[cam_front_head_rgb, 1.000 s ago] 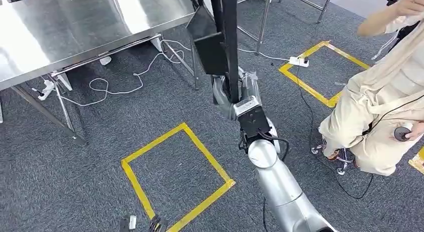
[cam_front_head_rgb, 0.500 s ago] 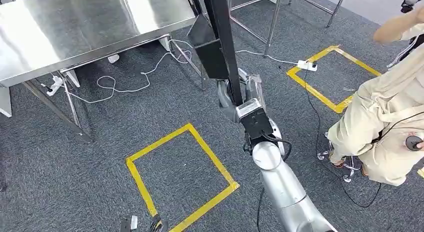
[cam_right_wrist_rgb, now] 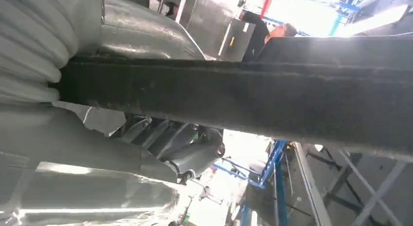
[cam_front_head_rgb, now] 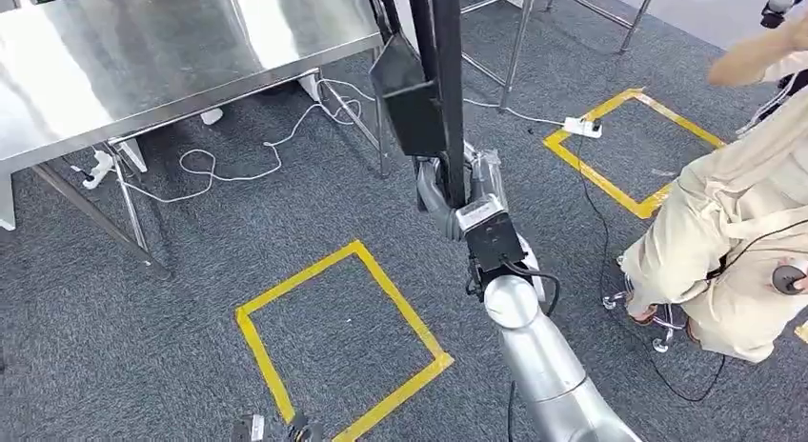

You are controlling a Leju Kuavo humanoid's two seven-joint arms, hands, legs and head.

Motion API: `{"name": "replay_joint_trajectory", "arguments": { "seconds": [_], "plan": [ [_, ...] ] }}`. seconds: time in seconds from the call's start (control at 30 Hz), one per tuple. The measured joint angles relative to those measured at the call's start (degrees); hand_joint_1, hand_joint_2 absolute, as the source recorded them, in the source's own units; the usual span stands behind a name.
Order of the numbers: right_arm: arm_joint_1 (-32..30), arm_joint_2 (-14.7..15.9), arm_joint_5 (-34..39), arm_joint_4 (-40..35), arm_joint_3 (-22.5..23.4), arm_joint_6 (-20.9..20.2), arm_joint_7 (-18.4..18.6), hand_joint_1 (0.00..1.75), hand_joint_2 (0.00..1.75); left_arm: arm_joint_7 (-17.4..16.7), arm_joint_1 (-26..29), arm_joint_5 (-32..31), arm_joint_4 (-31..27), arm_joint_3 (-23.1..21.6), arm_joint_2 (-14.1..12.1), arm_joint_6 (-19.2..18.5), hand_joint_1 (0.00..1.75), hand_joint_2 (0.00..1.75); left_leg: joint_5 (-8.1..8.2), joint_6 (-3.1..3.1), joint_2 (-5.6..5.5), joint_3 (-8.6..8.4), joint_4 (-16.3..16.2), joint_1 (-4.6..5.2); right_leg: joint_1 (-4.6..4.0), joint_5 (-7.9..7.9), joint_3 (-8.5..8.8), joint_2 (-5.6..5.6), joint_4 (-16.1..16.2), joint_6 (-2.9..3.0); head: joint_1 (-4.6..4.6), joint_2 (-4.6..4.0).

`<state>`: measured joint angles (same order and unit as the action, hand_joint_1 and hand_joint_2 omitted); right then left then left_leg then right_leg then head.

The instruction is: Take the parts from the cabinet and place them on the table.

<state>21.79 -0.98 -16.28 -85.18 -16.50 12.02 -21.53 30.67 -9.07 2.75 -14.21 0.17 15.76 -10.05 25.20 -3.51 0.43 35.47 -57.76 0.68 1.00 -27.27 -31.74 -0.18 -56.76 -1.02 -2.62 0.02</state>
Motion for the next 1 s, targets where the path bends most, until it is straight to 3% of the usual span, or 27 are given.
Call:
{"name": "replay_joint_trajectory", "arguments": {
  "seconds": [0.03, 0.07, 0.1, 0.13, 0.2, 0.23, 0.27, 0.3, 0.33, 0.4, 0.43, 0.47, 0.5, 0.57, 0.6, 0.63, 0.67, 0.73, 0.77, 0.8, 0.83, 0.87, 0.9, 0.93, 0.97, 1.0],
  "plan": [
    [-0.2, 0.0, 0.0, 0.0, 0.0, 0.0, 0.0, 1.75, 1.75, 0.0, 0.1, 0.0, 0.0, 0.0, -0.1, 0.0, 0.0, 1.75, -0.08, -0.36, -0.23, -0.23, 0.9, 0.11, -0.41, 1.03, 0.33, -0.02, -1.3, -0.89, 0.02, 0.0],
    [-0.3, 0.1, 0.0, -0.1, 0.0, 0.0, 0.0, 1.75, 1.75, 0.0, 0.1, 0.0, 0.0, 0.0, 0.0, 0.0, 0.0, 1.75, -0.11, -0.91, -0.39, -0.91, 1.3, 0.08, -0.42, 1.21, 0.73, -0.03, -1.1, -1.36, -0.04, 0.0],
    [-0.2, 0.2, 0.0, -0.1, 0.0, 0.0, 0.0, 1.75, 1.75, 0.0, 0.1, 0.0, 0.0, -0.1, 0.1, 0.0, 0.0, 1.75, -0.48, -0.95, -0.48, -2.66, 2.2, -0.32, -0.31, 0.03, 0.0, 0.04, -1.9, -1.4, -0.11, 0.0],
    [-0.1, 0.2, 0.0, -0.1, 0.0, 0.0, 0.0, 1.75, 1.75, 0.0, 0.0, 0.0, 0.0, -0.1, 0.1, 0.0, 0.0, 1.75, -0.49, -1.06, -0.57, -3.03, 2.3, -0.22, -0.33, -0.91, -0.62, 0.04, -3.7, -0.76, -0.11, -0.02],
    [0.0, 0.3, 0.0, -0.1, 0.0, 0.0, 0.0, 1.75, 1.75, 0.0, 0.0, 0.0, 0.0, -0.2, 0.1, 0.0, 0.0, 1.75, -0.08, -1.33, -0.66, -3.3, 2.2, -0.21, -0.17, -3.97, -5.59, 0.08, -12.3, 0.08, -0.24, 0.0],
    [-0.3, 0.4, 0.0, -0.1, 0.0, 0.0, 0.0, 1.75, 1.75, 0.0, 0.1, 0.0, 0.0, -0.2, 0.1, 0.0, 0.0, 1.75, 0.24, -1.35, -0.79, -3.42, 2.2, -0.2, -0.09, -5.31, -8.5, 0.1, -16.5, 0.02, -0.24, 0.0],
    [-0.5, 0.4, 0.0, -0.1, 0.0, 0.0, 0.0, 1.75, 1.75, 0.0, 0.2, 0.0, 0.0, -0.2, 0.1, 0.0, 0.0, 1.75, 0.49, -1.23, -0.98, -3.66, 2.2, -0.2, -0.07, -5.46, -10.27, 0.12, -18.4, -0.47, -0.33, 0.0],
    [-0.7, 0.7, 0.1, -0.1, 0.0, 0.0, 0.0, 1.75, 1.75, 0.0, 0.2, 0.0, 0.0, -0.2, 0.1, 0.0, 0.0, 1.75, 0.84, -1.04, -1.13, -4.05, 2.2, -0.21, -0.01, -4.59, -10.67, 0.12, -17.6, -0.92, -0.31, 0.0],
    [-0.7, 0.7, 0.1, -0.1, 0.0, 0.1, 0.0, 1.75, 1.75, 0.1, 0.3, -0.1, 0.0, -0.2, 0.1, -0.1, 0.0, 1.75, 1.35, -0.79, -1.35, -4.66, 2.1, -0.26, 0.16, -2.24, -9.53, 0.11, -13.8, -1.88, -0.35, 0.0],
    [-0.7, 0.9, 0.2, -0.2, 0.0, 0.3, 0.0, 1.75, 1.75, 0.3, 0.3, -0.2, 0.0, -0.2, 0.2, -0.2, 0.0, 1.75, 2.71, -0.1, -1.43, -5.9, 1.6, -0.46, 0.68, 4.16, -5.08, 0.07, -2.4, -4.12, -0.35, 0.0],
    [-0.9, 1.1, 0.2, -0.2, 0.0, 0.4, 0.0, 1.75, 1.75, 0.3, 0.3, -0.3, 0.0, -0.3, 0.2, -0.2, 0.0, 1.75, 3.29, 0.3, -1.44, -6.14, 1.4, -0.4, 0.53, 4.17, -4.79, 0.08, -1.4, -3.66, -0.31, 0.0],
    [-1.1, 1.1, 0.3, -0.3, 0.0, 0.5, 0.0, 1.75, 1.75, 0.4, 0.2, -0.3, 0.0, -0.3, 0.2, -0.2, 0.0, 1.75, 3.66, 0.64, -1.56, -5.95, 1.2, -0.17, -0.01, 2.6, -4.94, -0.1, -0.3, -2.16, -0.35, 0.0],
    [-1.5, 1.1, 0.3, -0.6, 0.0, 0.5, 0.1, 1.75, 1.75, 0.4, 0.2, -0.4, 0.0, -0.4, 0.2, -0.2, 0.0, 1.75, 3.92, 0.89, -1.46, -5.48, 1.2, -0.09, -0.06, 3.46, -4.2, 0.06, -0.8, -1.15, -0.24, 0.0],
    [-2.4, 1.5, 0.3, -0.9, 0.2, 0.9, 0.1, 1.75, 1.75, 0.4, 0.4, -0.4, 0.0, -0.6, 0.2, -0.2, 0.0, 1.75, 4.18, 1.16, -1.4, -6.01, 0.8, -0.24, 0.11, 3.14, -4.04, 0.22, -0.8, -0.42, -0.09, 0.0],
    [-2.7, 1.5, 0.3, -1.3, 0.2, 1.0, 0.1, 1.75, 1.75, 0.4, 0.3, -0.5, 0.0, -0.8, 0.1, -0.2, 0.0, 1.75, 4.05, 1.37, -1.2, -5.25, -0.7, -0.37, 0.46, 2.95, -3.47, 0.26, -0.6, 0.05, -0.13, 0.0],
    [-3.0, 1.5, 0.3, -1.7, 0.2, 1.2, 0.1, 1.75, 1.75, 0.4, 0.2, -0.7, 0.0, -1.0, 0.1, -0.3, 0.0, 1.75, 3.63, 1.77, -0.93, -3.56, -3.7, -0.39, 0.44, 2.67, -3.17, 0.24, -0.6, 0.45, -0.09, 0.0],
    [-3.1, 1.5, 0.3, -1.9, 0.2, 1.3, 0.1, 1.75, 1.75, 0.4, 0.2, -0.8, 0.0, -1.0, 0.1, -0.3, 0.0, 1.75, 4.3, 2.16, -0.75, -0.94, -7.8, -0.51, 0.44, 2.33, -2.89, 0.25, -0.6, 0.95, -0.04, 0.0],
    [-3.9, 1.6, 0.2, -2.5, 0.3, 1.6, 0.1, 1.75, 1.75, 0.1, 0.3, -0.8, 0.0, -1.1, 0.1, -0.5, 0.0, 1.75, 8.38, 2.7, -0.68, 4.86, -15.6, -0.84, 0.28, 1.44, -2.05, 0.29, -0.6, 1.3, -0.04, 0.0],
    [-4.4, 1.6, 0.2, -2.6, 0.3, 1.7, 0.1, 1.75, 1.75, 0.0, 0.4, -0.8, 0.0, -1.1, 0.0, -0.6, 0.0, 1.75, 9.68, 2.78, -0.65, 6.65, -17.4, -0.88, 0.23, 0.93, -1.45, 0.32, -0.6, 1.29, -0.04, 0.0],
    [-4.8, 1.6, 0.1, -2.8, 0.3, 1.8, 0.2, 1.75, 1.75, 0.0, 0.4, -0.8, 0.0, -1.1, 0.0, -0.7, 0.0, 1.75, 9.57, 2.72, -0.63, 7.45, -17.0, -0.88, 0.18, 0.41, -0.76, 0.35, -0.6, 1.3, -0.04, 0.0],
    [-5.1, 1.6, 0.1, -2.9, 0.4, 1.9, 0.2, 1.75, 1.75, -0.1, 0.4, -0.8, 0.0, -1.1, 0.0, -0.7, 0.0, 1.75, 8.02, 2.48, -0.63, 7.26, -14.8, -0.87, 0.08, -0.14, 0.03, 0.43, -0.6, 1.26, -0.04, 0.0],
    [-5.3, 1.5, 0.1, -3.2, 0.4, 1.9, 0.4, 1.75, 1.75, -0.2, 0.4, -0.8, 0.0, -1.1, 0.0, -0.7, 0.0, 1.75, 4.85, 1.98, -0.64, 6.05, -10.4, -0.78, -0.11, -0.76, 1.0, 0.48, -0.6, 1.22, -0.04, 0.0],
    [-5.3, 1.5, 0.3, -3.4, 0.4, 2.0, 0.5, 1.75, 1.75, -0.2, 0.4, -0.8, 0.0, -1.2, 0.0, -0.7, 0.0, 1.75, 0.71, 1.12, -0.63, 4.26, -5.0, -0.6, -0.32, -1.39, 1.92, 0.47, -0.5, 1.18, -0.07, 0.0],
    [-5.3, 1.5, 0.4, -3.5, 0.4, 2.0, 0.6, 1.75, 1.75, -0.3, 0.4, -0.8, 0.1, -1.2, -0.1, -0.8, 0.0, 1.75, -3.34, 0.02, -0.57, 3.01, -0.8, -0.2, -0.08, -1.84, 1.76, 0.46, -0.3, 1.18, -0.09, 0.0],
    [-5.4, 1.4, 0.6, -3.6, 0.4, 2.0, 0.7, 1.75, 1.75, -0.4, 0.3, -0.8, 0.1, -1.2, -0.3, -0.8, 0.0, 1.75, -3.41, -0.17, -1.11, 3.11, -0.9, 0.13, -0.34, -2.27, 2.68, 0.71, -0.1, 0.62, -0.44, 0.0],
    [-5.4, 1.4, 0.7, -3.9, 0.5, 2.1, 0.8, 1.75, 1.75, -0.5, 0.3, -0.8, 0.0, -1.3, -0.2, -0.8, 0.0, 1.75, -2.95, -0.26, -0.91, 2.56, 0.2, 0.57, -0.22, -2.46, 3.04, 0.76, 0.3, 0.33, -0.31, 0.0]
  ]
}}
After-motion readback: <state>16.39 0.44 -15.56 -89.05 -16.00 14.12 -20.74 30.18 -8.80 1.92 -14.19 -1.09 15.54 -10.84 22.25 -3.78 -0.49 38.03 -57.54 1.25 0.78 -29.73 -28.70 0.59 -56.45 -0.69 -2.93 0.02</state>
